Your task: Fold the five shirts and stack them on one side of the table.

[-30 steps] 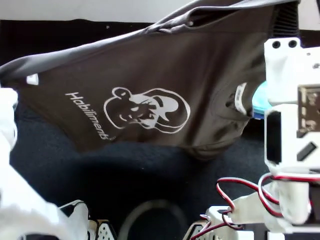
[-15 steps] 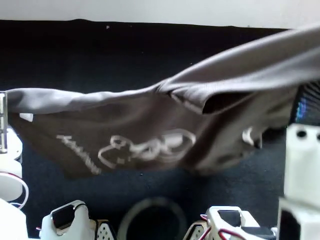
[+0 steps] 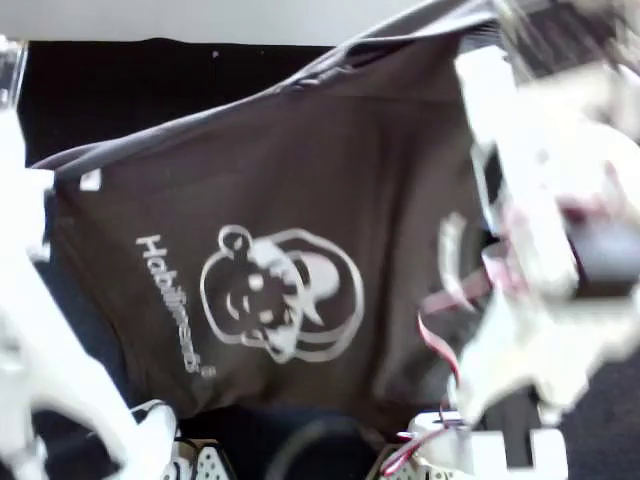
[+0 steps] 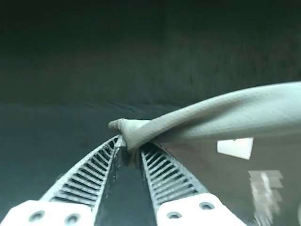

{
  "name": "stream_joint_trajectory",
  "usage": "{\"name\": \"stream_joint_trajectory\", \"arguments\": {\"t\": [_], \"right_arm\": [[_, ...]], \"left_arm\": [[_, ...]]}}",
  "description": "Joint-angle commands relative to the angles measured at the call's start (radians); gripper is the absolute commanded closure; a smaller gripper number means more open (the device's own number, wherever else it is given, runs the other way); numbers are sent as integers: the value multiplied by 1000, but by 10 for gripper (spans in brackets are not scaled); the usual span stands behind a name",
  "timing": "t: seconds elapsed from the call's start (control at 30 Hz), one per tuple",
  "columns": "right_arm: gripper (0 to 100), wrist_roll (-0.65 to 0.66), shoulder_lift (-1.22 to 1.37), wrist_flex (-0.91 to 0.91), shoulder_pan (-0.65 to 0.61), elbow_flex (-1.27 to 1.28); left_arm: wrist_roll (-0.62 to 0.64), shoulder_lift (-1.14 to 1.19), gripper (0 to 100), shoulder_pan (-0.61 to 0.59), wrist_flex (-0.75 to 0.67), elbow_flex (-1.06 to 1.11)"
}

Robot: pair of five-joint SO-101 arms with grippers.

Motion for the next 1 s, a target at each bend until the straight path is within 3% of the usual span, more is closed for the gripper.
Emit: {"name": "stream_joint_trajectory", "arguments": {"t": [0.0, 0.17, 0.3, 0.6, 0.77, 0.97], "right_arm": [[993, 6, 140, -70, -39, 84], [993, 6, 374, -237, -41, 125], [993, 6, 484, -303, -39, 51], [993, -15, 565, -297, -39, -133], [993, -187, 570, -228, -38, -84], [993, -224, 570, -219, -41, 99]], "left_arm": [[0, 170, 991, 42, -64, 4], [0, 387, 991, 99, -187, -41], [0, 553, 991, 114, -193, -278], [2, 905, 991, 124, -35, -862], [5, 1049, 991, 124, 32, -964], [5, 1129, 991, 124, 84, -966]]}}
